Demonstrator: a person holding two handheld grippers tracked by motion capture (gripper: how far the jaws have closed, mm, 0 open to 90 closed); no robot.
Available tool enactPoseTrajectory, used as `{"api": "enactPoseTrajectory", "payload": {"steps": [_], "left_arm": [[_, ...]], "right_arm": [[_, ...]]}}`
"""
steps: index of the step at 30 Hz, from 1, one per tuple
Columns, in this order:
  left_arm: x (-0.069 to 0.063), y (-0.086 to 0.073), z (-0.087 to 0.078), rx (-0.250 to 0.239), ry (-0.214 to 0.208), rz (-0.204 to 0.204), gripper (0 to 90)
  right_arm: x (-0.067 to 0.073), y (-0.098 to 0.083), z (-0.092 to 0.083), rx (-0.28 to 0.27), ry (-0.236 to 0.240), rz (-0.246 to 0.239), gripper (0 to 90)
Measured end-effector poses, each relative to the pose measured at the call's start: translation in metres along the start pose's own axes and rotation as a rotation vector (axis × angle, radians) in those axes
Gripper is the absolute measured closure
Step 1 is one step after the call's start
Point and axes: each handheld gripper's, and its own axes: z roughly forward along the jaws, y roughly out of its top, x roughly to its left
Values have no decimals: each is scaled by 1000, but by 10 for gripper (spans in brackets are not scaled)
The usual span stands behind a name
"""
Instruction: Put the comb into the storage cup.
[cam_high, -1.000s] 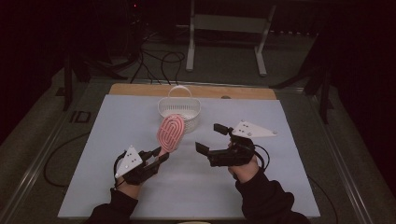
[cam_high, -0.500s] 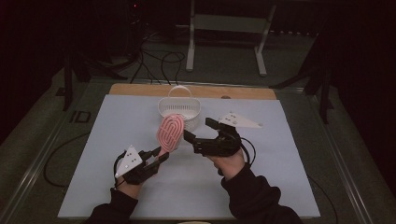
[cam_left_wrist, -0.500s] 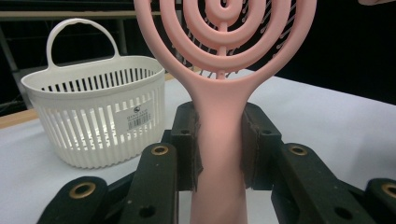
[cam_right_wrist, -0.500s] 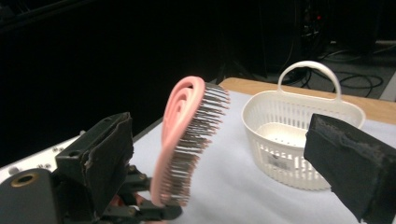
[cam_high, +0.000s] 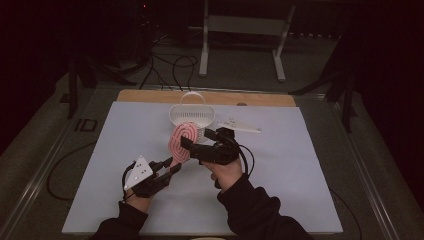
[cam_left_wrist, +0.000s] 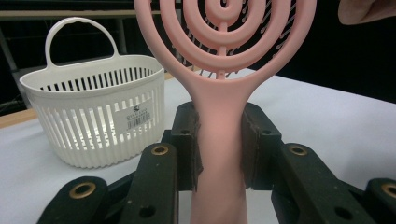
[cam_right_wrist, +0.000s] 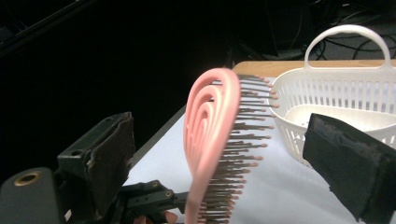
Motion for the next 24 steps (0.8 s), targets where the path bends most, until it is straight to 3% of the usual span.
{"api": "enactPoseTrajectory", "payload": {"steps": [5, 12, 24], "left_arm": [[-1, 0, 1, 3, 2, 1, 713], [0, 0, 1, 5, -1, -2, 712], [1, -1, 1, 10, -1, -13, 712]], "right_arm": [[3, -6, 8, 15, -15, 16, 158], [4, -12, 14, 22, -43, 30, 320], [2, -17, 20, 37, -28, 66, 559]]}}
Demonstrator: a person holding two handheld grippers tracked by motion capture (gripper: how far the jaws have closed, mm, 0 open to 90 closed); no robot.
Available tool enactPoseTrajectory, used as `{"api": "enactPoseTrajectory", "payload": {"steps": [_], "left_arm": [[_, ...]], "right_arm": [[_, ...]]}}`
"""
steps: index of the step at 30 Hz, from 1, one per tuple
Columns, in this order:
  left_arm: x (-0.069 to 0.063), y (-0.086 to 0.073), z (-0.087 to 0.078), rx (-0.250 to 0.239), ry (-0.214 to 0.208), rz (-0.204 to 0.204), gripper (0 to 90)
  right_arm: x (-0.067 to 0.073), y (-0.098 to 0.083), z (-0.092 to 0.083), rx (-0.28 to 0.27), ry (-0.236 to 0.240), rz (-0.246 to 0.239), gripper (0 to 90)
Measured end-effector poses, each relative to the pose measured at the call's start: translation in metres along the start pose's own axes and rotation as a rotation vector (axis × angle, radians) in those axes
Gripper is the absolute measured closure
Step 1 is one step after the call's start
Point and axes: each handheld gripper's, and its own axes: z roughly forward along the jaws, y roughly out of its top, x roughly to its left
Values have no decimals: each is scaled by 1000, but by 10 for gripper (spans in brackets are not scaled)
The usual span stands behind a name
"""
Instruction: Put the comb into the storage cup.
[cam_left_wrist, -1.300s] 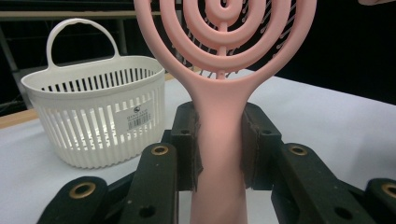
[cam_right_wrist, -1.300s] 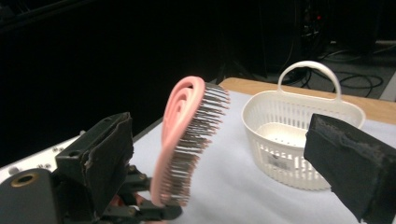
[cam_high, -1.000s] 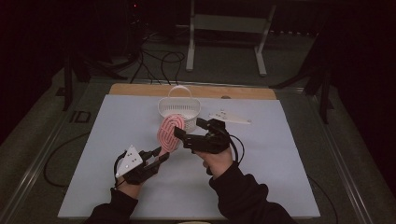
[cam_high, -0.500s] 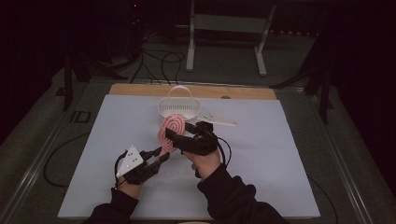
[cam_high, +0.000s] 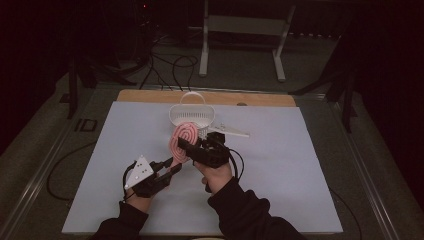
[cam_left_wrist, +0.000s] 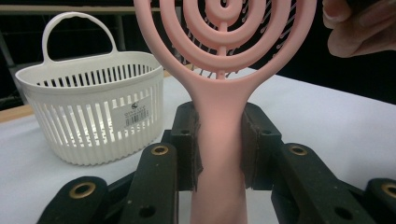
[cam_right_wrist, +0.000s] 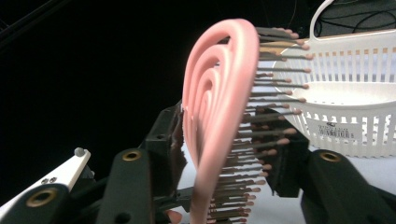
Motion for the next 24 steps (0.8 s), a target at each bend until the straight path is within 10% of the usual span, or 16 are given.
{"api": "enactPoseTrajectory", "payload": {"steps": [24], "left_arm": [[-1, 4, 6, 54, -39, -61, 693]], "right_arm": [[-2, 2, 3, 18, 60, -98, 643]]}}
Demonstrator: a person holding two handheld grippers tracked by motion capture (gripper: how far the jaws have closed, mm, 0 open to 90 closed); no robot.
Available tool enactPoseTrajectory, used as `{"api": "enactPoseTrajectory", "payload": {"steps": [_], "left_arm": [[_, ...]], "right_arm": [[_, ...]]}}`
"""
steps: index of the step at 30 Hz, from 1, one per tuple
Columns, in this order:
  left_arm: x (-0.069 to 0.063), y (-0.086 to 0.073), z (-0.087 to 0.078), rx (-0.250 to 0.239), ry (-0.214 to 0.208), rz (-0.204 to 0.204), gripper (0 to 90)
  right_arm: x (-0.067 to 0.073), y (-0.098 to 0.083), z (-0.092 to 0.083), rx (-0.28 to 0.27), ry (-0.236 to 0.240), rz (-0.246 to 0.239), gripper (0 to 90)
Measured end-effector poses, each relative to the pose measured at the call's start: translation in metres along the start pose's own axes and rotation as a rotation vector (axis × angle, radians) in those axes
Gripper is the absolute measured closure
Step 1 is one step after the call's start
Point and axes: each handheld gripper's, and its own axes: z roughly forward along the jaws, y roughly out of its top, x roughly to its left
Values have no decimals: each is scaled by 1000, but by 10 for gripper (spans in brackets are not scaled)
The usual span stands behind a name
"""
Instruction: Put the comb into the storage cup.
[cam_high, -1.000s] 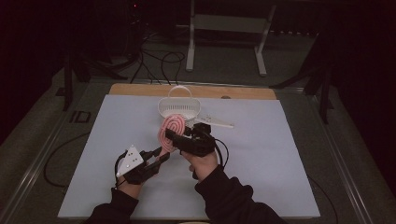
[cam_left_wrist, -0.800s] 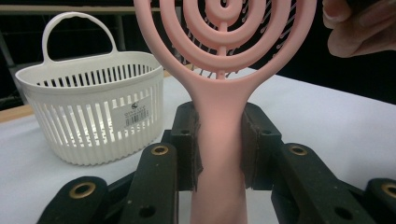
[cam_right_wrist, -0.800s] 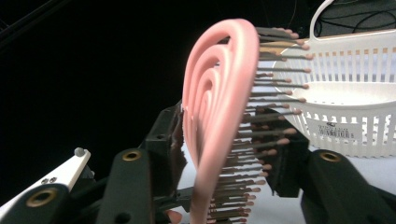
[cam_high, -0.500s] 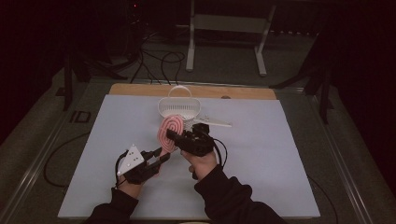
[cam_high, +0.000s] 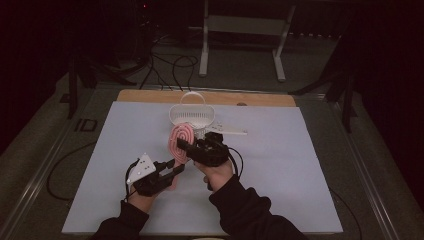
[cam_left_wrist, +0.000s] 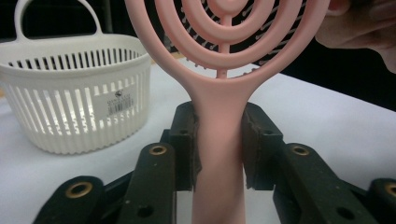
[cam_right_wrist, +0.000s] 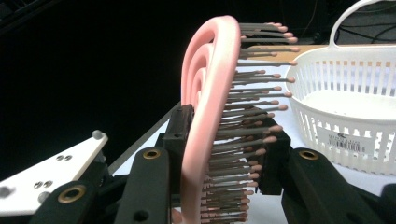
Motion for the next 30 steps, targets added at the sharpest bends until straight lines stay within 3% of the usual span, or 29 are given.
{"api": "enactPoseTrajectory", "payload": {"steps": [7, 10, 22, 25, 27, 30], "left_arm": [[3, -1, 2, 26, -13, -67, 503], [3, 0, 3, 37, -12, -68, 491], [4, 1, 8, 111, -13, -99, 168], [6, 2, 8, 119, -44, -122, 106], [8, 3, 8, 133, -73, -131, 5], [9, 3, 7, 136, -80, -138, 4]], "right_arm": [[0, 5, -2, -10, -10, -42, 645], [-1, 5, -2, -14, -6, -46, 646], [-7, 14, -8, -30, -11, -79, 651], [-11, 17, -11, -36, -17, -91, 651], [-12, 19, -13, -37, -21, -101, 651], [-13, 20, -14, -35, -27, -121, 652]]}}
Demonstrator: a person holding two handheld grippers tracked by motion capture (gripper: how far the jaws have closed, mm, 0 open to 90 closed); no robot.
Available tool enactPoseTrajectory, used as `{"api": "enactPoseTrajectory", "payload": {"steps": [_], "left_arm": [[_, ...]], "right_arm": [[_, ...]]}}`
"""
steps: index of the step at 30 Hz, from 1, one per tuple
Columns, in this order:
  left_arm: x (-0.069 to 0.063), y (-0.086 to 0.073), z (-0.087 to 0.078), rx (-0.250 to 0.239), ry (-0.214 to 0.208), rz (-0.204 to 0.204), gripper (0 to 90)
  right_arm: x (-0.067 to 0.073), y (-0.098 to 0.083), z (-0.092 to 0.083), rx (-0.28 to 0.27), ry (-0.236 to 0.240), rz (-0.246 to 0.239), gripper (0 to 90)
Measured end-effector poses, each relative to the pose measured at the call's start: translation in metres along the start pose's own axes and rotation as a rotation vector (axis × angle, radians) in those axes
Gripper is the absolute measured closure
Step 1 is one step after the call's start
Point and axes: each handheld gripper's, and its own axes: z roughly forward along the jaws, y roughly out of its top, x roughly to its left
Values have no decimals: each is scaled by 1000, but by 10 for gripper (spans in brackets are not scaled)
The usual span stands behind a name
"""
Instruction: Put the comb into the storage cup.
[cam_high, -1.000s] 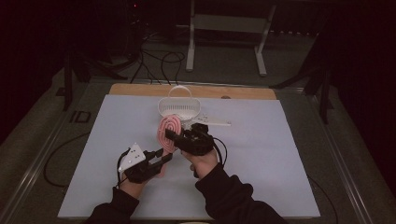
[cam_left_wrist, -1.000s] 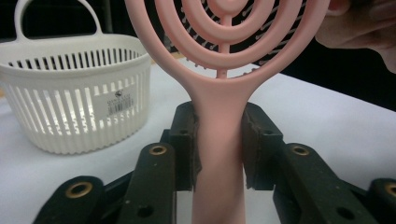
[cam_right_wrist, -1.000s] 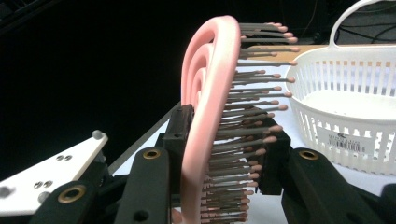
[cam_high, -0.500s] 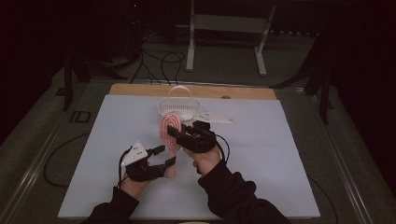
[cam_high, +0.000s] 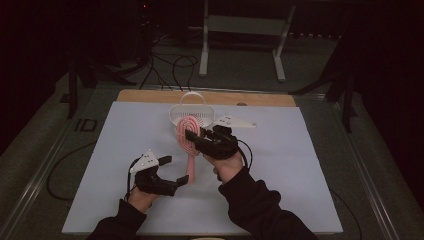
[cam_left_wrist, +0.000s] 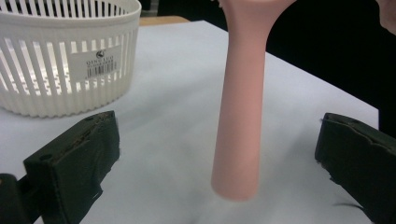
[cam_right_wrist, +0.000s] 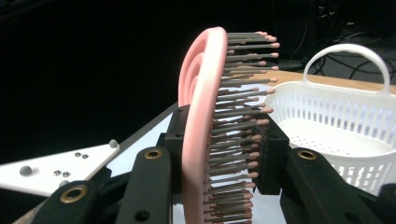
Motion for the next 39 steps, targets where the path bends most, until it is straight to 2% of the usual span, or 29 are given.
{"api": "enactPoseTrajectory", "payload": {"steps": [4, 10, 11, 16, 17, 18, 19, 20, 21, 24, 25, 29, 34, 39], "left_arm": [[0, 2, -4, 41, -38, -4, 3], [1, 1, -13, 55, -41, 28, 3], [3, 0, -16, 54, -22, 37, 3], [10, -2, -24, 48, -10, 43, 3], [13, -3, -27, 51, 8, 45, 3], [13, -3, -27, 51, 8, 45, 3], [16, -6, -30, 45, 27, 39, 3], [16, -6, -30, 45, 27, 39, 2], [19, -9, -33, 39, 44, 34, 2], [21, -11, -36, 48, 42, 34, 2], [21, -13, -38, 46, 53, 50, 2], [23, -17, -40, 48, 61, 59, 2], [24, -21, -44, 48, 73, 56, 2], [26, -26, -50, 48, 85, 53, 2]], "right_arm": [[-4, 4, -2, 5, 2, -55, 652], [-10, 9, -3, -4, 11, -104, 652], [-12, 12, -4, -16, 12, -131, 652], [-16, 19, -5, -34, 30, -176, 651], [-18, 23, -5, -50, 46, -215, 651], [-18, 23, -5, -50, 46, -215, 651], [-19, 27, -5, -56, 46, -244, 652], [-19, 27, -5, -56, 46, -244, 652], [-21, 32, -5, -67, 39, -269, 651], [-22, 37, -6, -76, 38, -286, 651], [-25, 42, -6, -86, 37, -300, 652], [-28, 52, -7, -105, 20, -325, 652], [-31, 63, -6, -121, 3, -340, 651], [-36, 77, 2, -136, -24, -383, 652]]}}
